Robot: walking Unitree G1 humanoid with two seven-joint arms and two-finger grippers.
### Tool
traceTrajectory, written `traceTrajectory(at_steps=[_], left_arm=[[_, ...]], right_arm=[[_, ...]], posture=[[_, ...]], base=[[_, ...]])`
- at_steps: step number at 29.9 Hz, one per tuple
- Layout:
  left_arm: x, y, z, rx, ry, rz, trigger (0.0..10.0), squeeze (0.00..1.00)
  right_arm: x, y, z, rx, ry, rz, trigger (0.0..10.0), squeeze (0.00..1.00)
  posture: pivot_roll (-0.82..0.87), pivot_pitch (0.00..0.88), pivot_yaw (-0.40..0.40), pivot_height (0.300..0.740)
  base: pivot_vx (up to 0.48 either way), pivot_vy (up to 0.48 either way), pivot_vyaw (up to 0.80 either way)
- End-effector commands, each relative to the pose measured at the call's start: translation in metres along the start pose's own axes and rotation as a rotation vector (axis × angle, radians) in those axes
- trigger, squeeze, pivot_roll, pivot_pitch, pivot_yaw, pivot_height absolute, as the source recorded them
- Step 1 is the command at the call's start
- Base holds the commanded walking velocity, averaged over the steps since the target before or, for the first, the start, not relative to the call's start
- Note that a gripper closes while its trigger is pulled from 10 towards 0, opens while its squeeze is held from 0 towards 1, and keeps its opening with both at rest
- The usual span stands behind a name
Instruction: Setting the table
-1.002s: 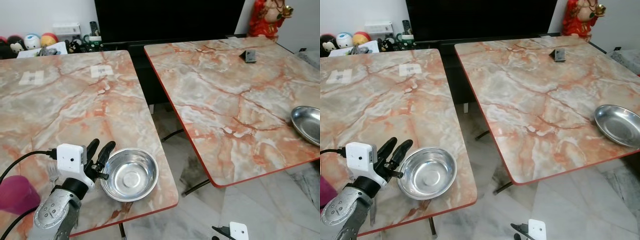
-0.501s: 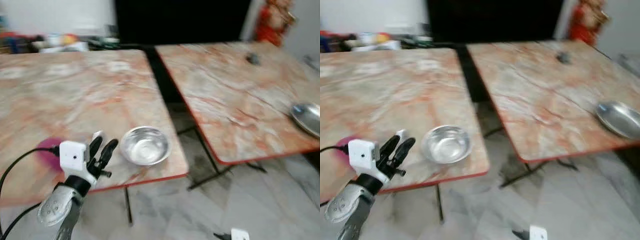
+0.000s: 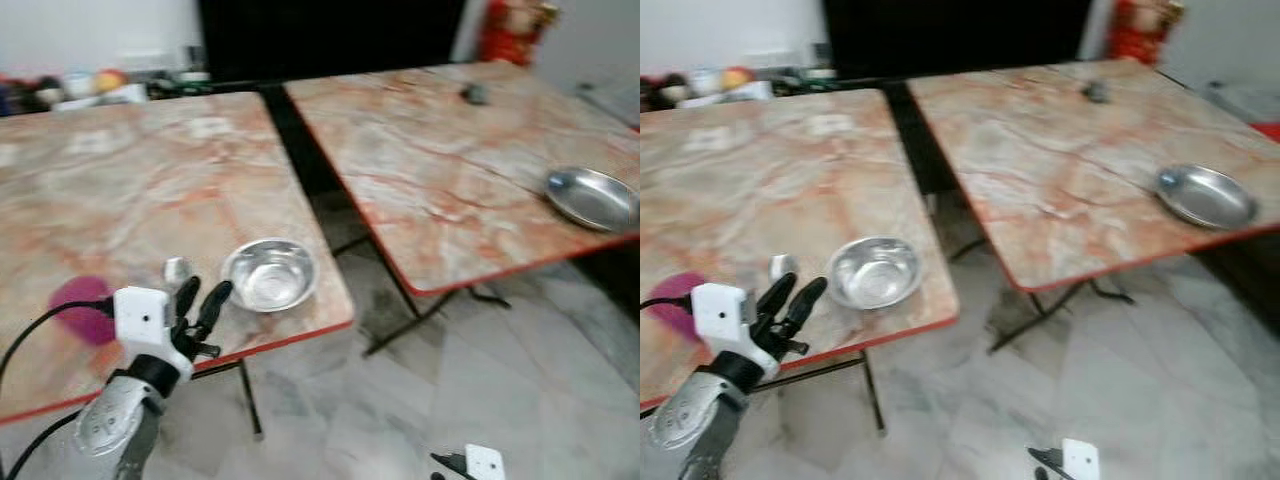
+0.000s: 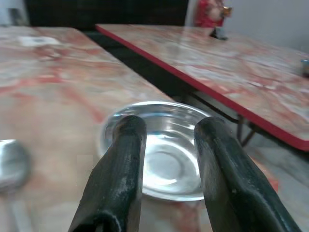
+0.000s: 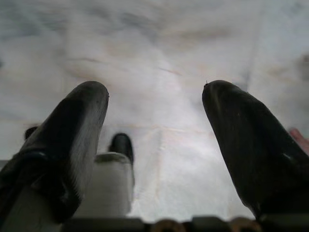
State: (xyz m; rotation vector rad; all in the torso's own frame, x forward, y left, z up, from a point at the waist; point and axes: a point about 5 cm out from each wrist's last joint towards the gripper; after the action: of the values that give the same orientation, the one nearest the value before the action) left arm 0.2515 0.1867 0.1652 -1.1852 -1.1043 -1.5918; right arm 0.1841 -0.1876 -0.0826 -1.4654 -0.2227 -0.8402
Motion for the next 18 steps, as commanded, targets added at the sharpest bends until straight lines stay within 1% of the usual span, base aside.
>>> traceTrajectory(at_steps=[1, 6, 10, 14, 16, 18], left_arm=[[0.000, -0.003, 0.001, 0.003, 0.007, 0.011, 10.0, 0.00], [-0.001, -0.002, -0.001, -0.008, 0.006, 0.017, 10.0, 0.00], [-0.002, 0.000, -0.005, -0.012, 0.003, 0.021, 10.0, 0.00], [-0.001, 0.004, -0.008, -0.010, -0.013, 0.020, 10.0, 0.00], [-0.005, 0.011, -0.015, -0.018, -0.020, 0.041, 10.0, 0.00], [-0.006, 0.013, -0.017, -0.018, -0.031, 0.051, 10.0, 0.00]], right_arm=[[-0.006, -0.001, 0.002, -0.001, 0.007, 0.026, 10.0, 0.00], [-0.011, -0.002, 0.005, 0.002, 0.009, 0.034, 10.0, 0.00], [-0.018, -0.003, 0.006, 0.002, 0.009, 0.045, 10.0, 0.00], [-0.017, -0.004, 0.002, -0.005, 0.010, 0.048, 10.0, 0.00], [-0.015, -0.003, 0.000, -0.006, 0.008, 0.046, 10.0, 0.00], [-0.014, -0.003, 0.000, -0.006, 0.007, 0.045, 10.0, 0.00]], posture=[[0.16, 0.110, -0.055, 0.740], [0.16, 0.110, -0.055, 0.740], [0.16, 0.110, -0.055, 0.740], [0.16, 0.110, -0.056, 0.740], [0.16, 0.110, -0.055, 0.740], [0.16, 0.110, -0.055, 0.740]], base=[[0.000, 0.000, -0.78], [0.000, 0.000, -0.76], [0.000, 0.000, 0.00], [0.000, 0.000, 0.00], [0.000, 0.000, 0.00], [0.000, 0.000, 0.00]])
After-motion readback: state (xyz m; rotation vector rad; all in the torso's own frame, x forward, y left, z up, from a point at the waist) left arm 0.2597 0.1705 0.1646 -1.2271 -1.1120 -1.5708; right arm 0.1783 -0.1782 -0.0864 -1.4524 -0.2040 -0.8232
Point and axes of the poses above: a point about 5 cm out from each wrist's last joint towards the gripper, its own y axis pointing out of the wrist towards the gripper, its own x axis along the axis of the wrist's last joint, z = x × y, and after that the axes turned 10 degrees about y, right-handed
